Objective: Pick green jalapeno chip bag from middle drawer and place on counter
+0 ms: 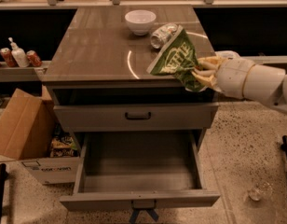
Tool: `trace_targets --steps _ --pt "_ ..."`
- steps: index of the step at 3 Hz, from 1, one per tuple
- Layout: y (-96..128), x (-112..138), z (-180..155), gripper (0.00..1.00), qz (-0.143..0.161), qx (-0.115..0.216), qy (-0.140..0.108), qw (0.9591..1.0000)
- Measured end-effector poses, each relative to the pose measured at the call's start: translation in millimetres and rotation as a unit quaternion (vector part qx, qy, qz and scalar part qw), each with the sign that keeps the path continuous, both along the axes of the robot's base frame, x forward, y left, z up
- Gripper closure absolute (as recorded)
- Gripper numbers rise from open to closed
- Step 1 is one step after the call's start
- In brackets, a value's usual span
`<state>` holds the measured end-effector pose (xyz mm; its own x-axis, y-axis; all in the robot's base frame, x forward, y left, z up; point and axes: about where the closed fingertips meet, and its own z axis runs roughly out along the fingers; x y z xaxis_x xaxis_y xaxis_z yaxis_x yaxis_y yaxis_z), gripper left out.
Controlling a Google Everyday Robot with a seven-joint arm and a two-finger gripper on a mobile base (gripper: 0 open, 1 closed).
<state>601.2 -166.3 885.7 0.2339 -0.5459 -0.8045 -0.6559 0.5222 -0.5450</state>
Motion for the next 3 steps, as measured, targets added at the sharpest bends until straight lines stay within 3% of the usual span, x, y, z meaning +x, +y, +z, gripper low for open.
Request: trace_targets --steps 2,3 --pt "6.8 52.1 59.1 1.00 -0.003 0.014 -0.026 0.9995" --pt "13.3 91.6 62.0 0.82 -0.014 0.023 -0.010 0.9996"
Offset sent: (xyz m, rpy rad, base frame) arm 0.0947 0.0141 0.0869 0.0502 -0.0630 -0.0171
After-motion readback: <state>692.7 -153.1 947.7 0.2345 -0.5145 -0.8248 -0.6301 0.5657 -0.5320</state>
